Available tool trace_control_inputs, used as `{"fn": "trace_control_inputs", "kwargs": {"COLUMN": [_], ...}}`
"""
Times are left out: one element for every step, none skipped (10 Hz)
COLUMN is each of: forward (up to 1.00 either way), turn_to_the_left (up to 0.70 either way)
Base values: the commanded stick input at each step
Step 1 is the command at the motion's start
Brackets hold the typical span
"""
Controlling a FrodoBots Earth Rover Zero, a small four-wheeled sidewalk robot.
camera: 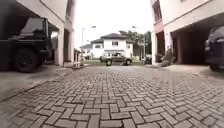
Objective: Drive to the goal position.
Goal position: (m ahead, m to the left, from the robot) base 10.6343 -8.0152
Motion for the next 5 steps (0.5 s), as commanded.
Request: {"fn": "trace_control_inputs", "kwargs": {"forward": [0.70,0.70,0.70,0.70,0.70], "turn_to_the_left": [0.00,0.00,0.00,0.00,0.00]}}
